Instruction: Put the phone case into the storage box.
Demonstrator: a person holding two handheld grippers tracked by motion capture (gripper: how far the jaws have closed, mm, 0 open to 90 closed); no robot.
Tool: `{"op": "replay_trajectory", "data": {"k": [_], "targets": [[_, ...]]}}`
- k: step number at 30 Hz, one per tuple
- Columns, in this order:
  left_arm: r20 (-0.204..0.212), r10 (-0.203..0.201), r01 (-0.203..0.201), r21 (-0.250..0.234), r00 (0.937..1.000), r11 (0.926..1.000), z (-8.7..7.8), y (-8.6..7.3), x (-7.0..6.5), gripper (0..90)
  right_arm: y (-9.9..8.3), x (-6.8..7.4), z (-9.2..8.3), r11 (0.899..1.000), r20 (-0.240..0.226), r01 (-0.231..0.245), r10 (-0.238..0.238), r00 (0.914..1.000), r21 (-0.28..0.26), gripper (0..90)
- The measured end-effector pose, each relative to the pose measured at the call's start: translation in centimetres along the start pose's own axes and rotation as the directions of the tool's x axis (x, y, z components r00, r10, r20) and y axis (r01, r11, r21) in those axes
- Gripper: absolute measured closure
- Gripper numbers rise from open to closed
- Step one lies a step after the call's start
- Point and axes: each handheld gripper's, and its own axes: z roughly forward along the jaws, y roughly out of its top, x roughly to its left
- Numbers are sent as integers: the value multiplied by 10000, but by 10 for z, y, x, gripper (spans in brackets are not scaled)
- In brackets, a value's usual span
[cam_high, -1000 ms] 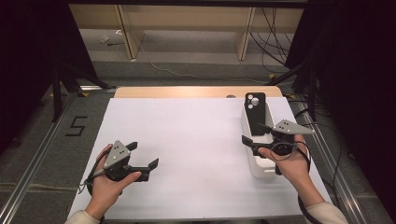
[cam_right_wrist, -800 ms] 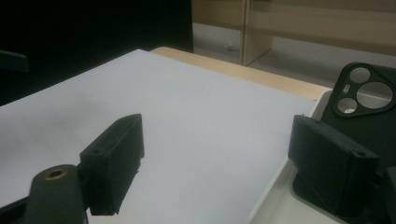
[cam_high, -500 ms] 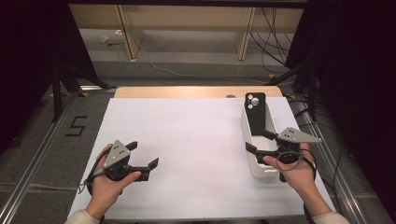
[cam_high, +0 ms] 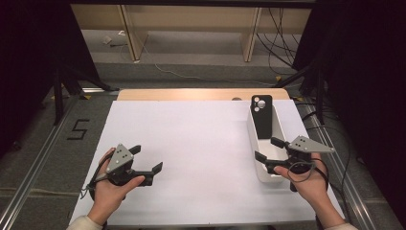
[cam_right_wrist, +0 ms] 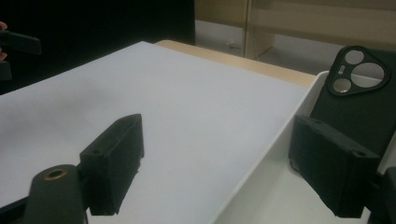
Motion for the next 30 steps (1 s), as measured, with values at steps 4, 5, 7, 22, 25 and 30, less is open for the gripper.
{"op": "replay_trajectory", "data": {"k": [4,5,7,22,25,30], "targets": [[-34,14,-14,-6,10000,10000,0,0,0,38,-3,0,-3,10000,-2,-20,20,10000,33,195],[-24,19,-19,1,10000,10000,0,0,0,38,-4,0,-3,10000,-12,3,-3,10000,31,195],[-21,19,-19,8,10000,10000,0,0,0,37,-5,0,-4,10000,0,17,-17,10000,16,195],[-51,25,-25,-2,10000,10000,0,0,0,38,-14,2,-11,10000,32,71,-71,10000,52,190],[-52,23,-23,-11,10000,10000,0,0,0,37,-15,2,-12,9999,29,63,-63,10000,100,190],[-42,31,-31,-6,10000,10000,0,0,0,37,-17,2,-15,9999,26,90,-90,10000,97,189]]}}
